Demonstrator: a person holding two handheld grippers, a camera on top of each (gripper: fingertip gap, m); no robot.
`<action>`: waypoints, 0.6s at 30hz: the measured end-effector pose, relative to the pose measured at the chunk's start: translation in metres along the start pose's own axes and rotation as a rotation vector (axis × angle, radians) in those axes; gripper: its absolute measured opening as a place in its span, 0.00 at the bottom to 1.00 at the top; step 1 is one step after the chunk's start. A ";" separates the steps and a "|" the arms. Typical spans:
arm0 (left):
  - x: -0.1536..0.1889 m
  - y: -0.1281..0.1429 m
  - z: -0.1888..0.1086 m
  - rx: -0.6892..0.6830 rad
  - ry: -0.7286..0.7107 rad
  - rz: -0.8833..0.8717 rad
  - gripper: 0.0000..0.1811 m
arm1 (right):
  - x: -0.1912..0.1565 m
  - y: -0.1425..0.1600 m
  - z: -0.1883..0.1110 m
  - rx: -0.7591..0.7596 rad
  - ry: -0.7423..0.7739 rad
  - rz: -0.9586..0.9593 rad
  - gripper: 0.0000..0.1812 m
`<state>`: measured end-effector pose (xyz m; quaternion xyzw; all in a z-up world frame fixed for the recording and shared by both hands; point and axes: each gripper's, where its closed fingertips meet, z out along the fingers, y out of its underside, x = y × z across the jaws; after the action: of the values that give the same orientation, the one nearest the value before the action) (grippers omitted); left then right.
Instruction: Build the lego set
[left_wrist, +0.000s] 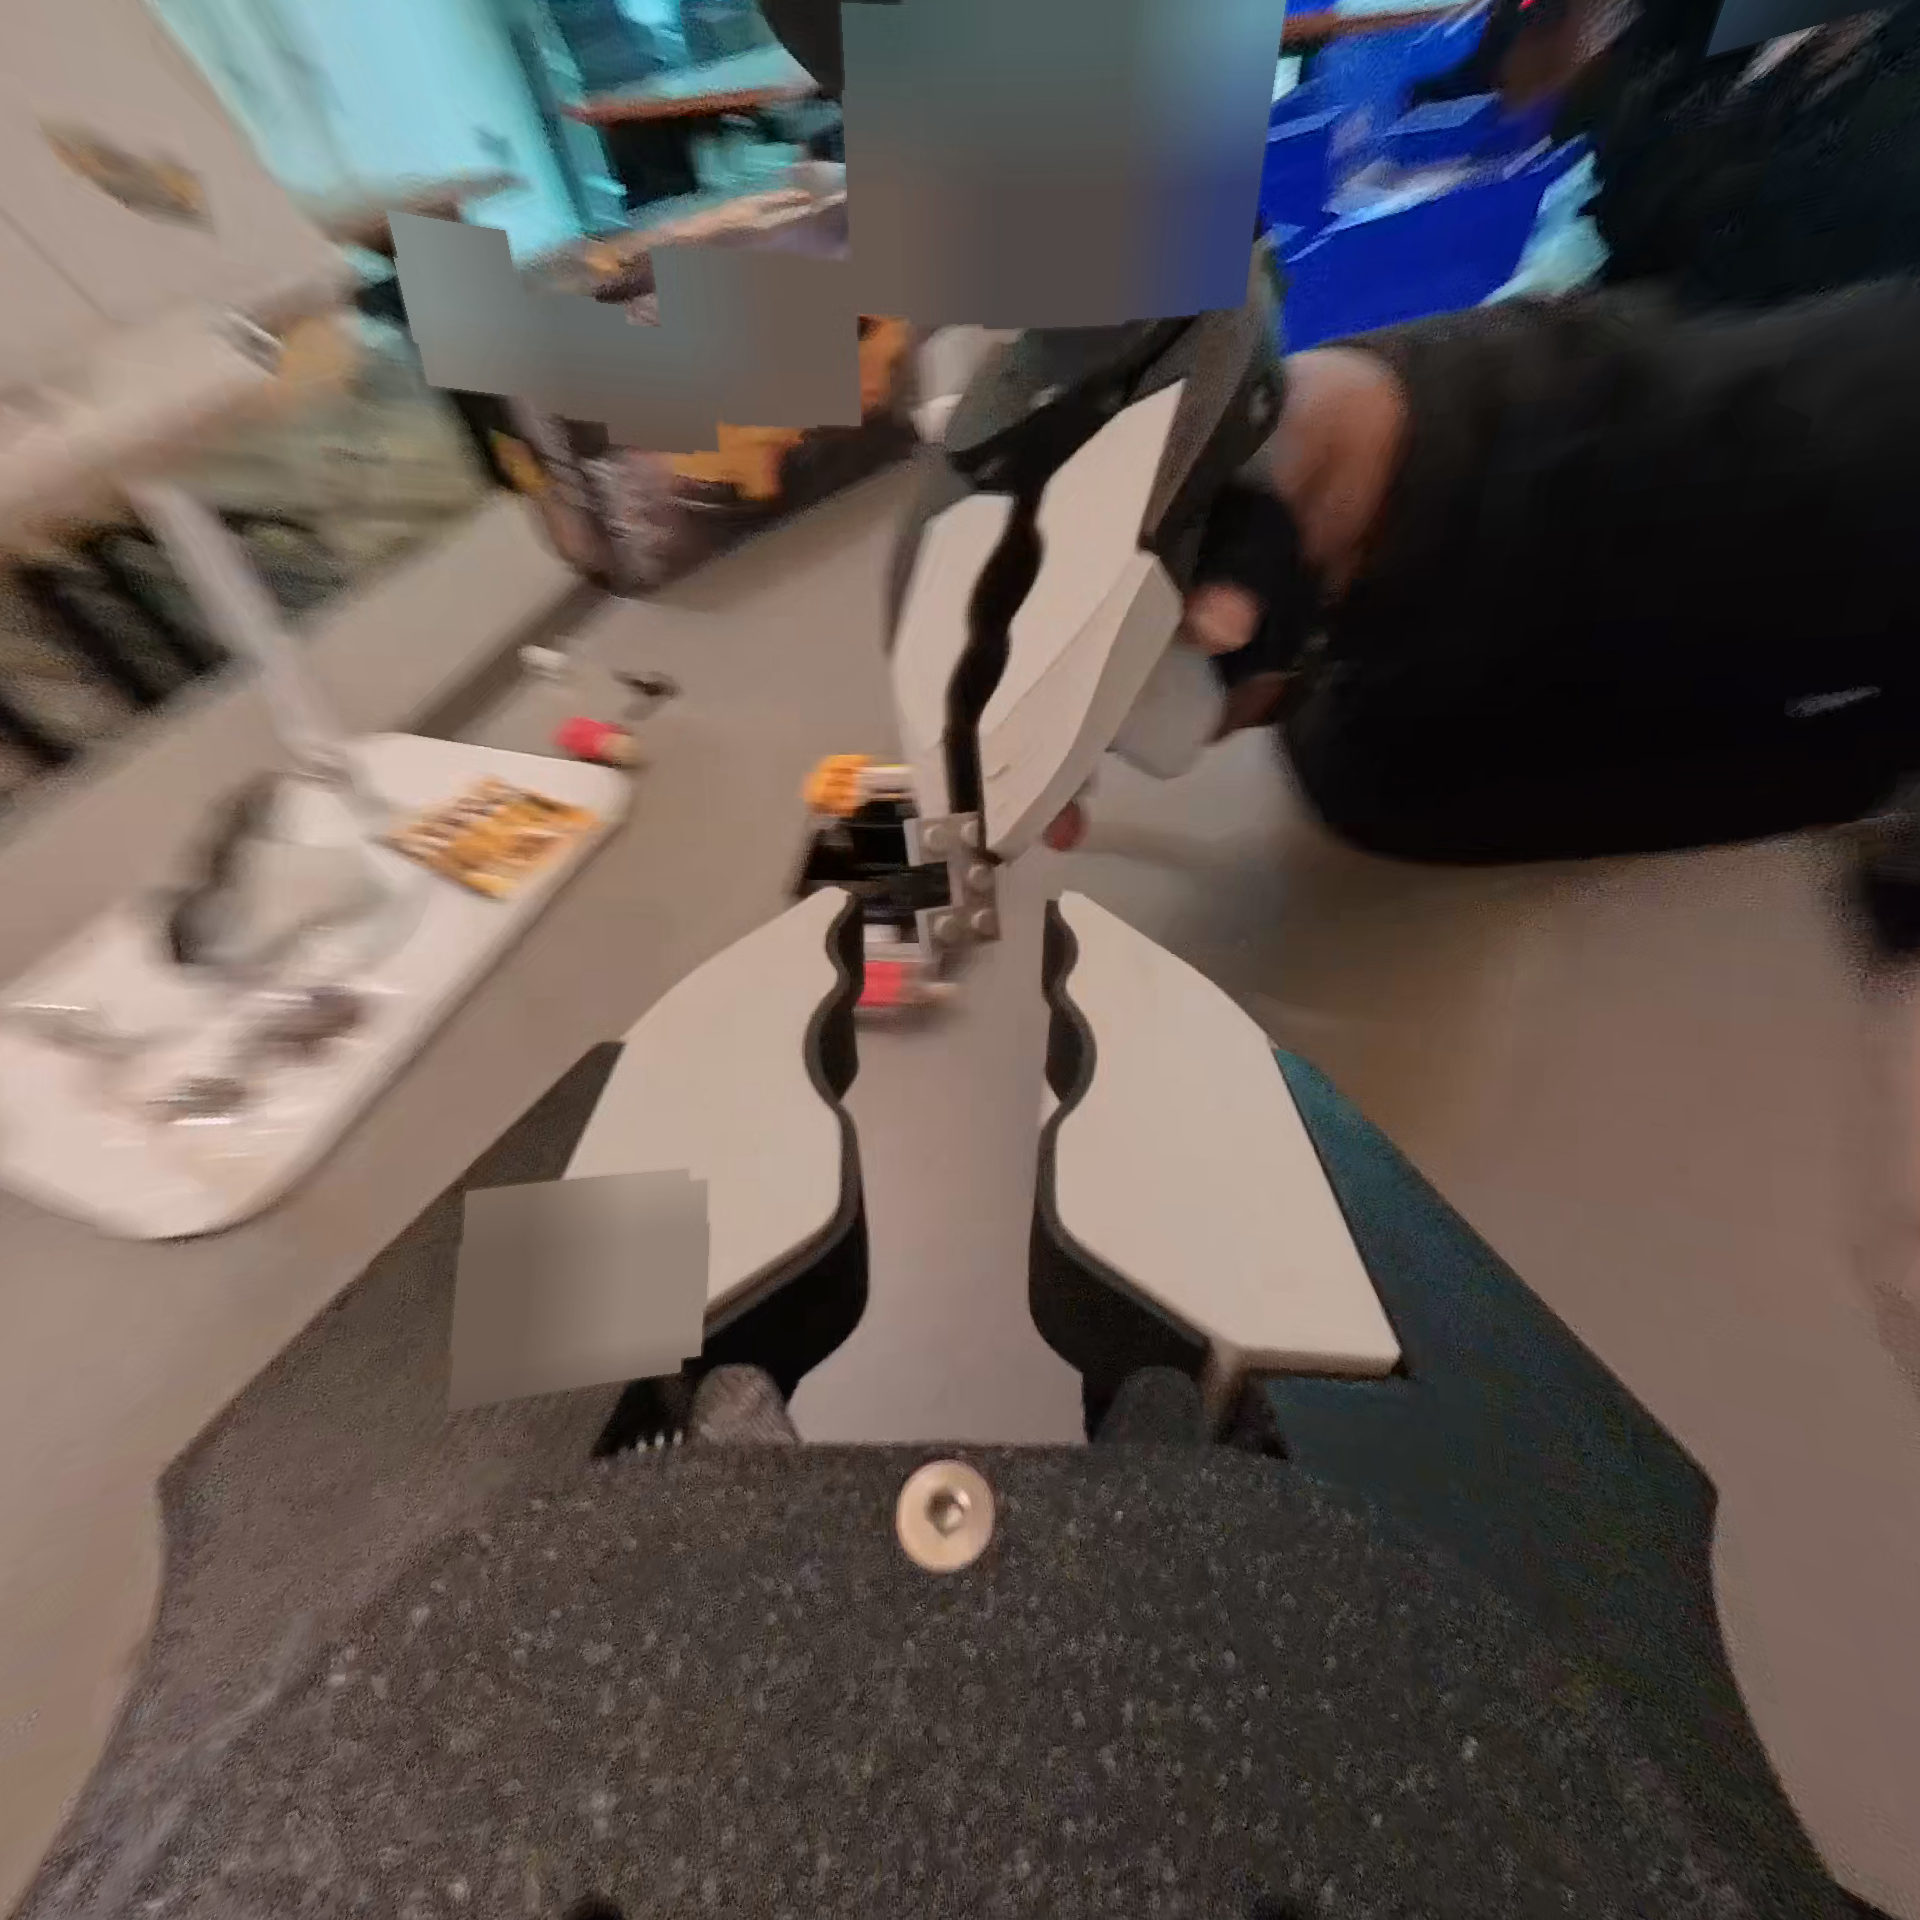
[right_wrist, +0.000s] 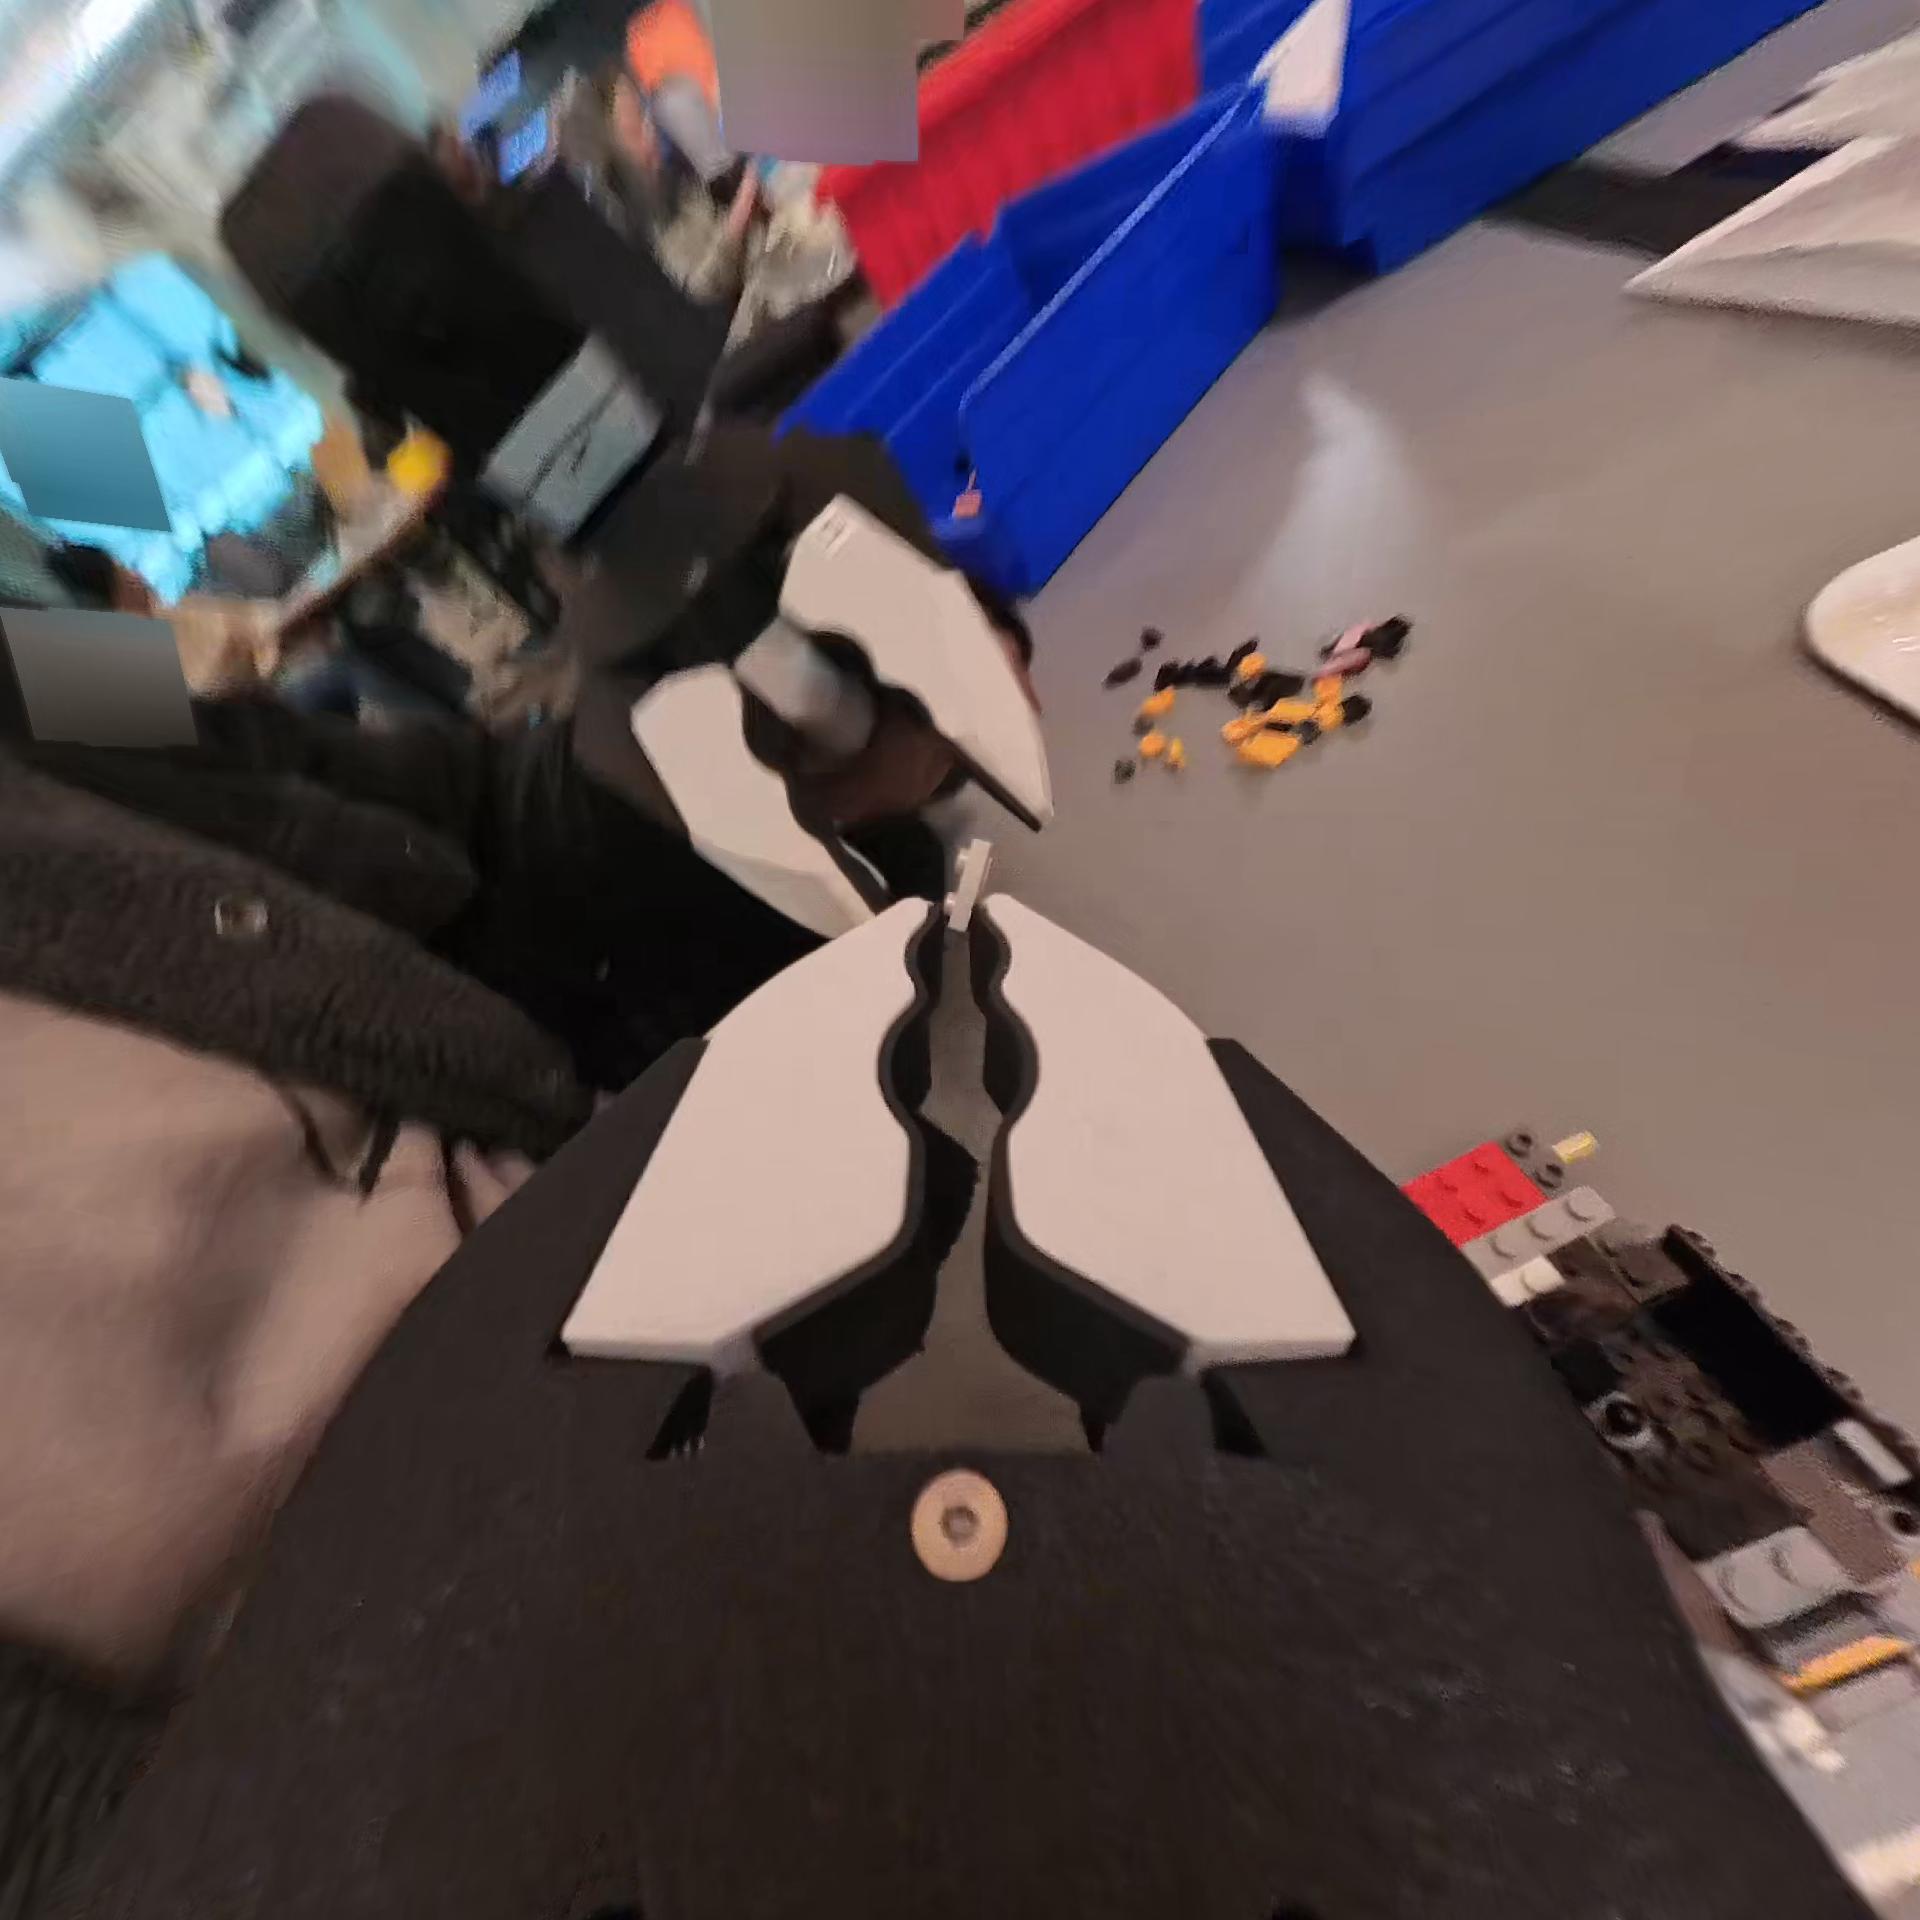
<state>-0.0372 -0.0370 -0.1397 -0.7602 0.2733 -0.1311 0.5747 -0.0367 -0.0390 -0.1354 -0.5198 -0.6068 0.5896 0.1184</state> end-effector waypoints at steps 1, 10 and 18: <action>0.007 0.000 -0.001 0.014 0.110 -0.111 0.19 | -0.002 0.007 -0.001 -0.080 -0.031 -0.036 0.02; 0.039 0.014 0.002 -0.042 0.447 -0.445 0.03 | -0.019 0.033 0.005 -0.468 -0.237 -0.221 0.02; 0.008 0.028 0.003 -0.046 0.363 -0.670 0.02 | 0.023 0.065 0.000 -0.522 0.058 -0.453 0.18</action>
<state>-0.0368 -0.0441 -0.1679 -0.7846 0.1098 -0.4380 0.4250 -0.0150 -0.0369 -0.2008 -0.4009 -0.8336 0.3583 0.1265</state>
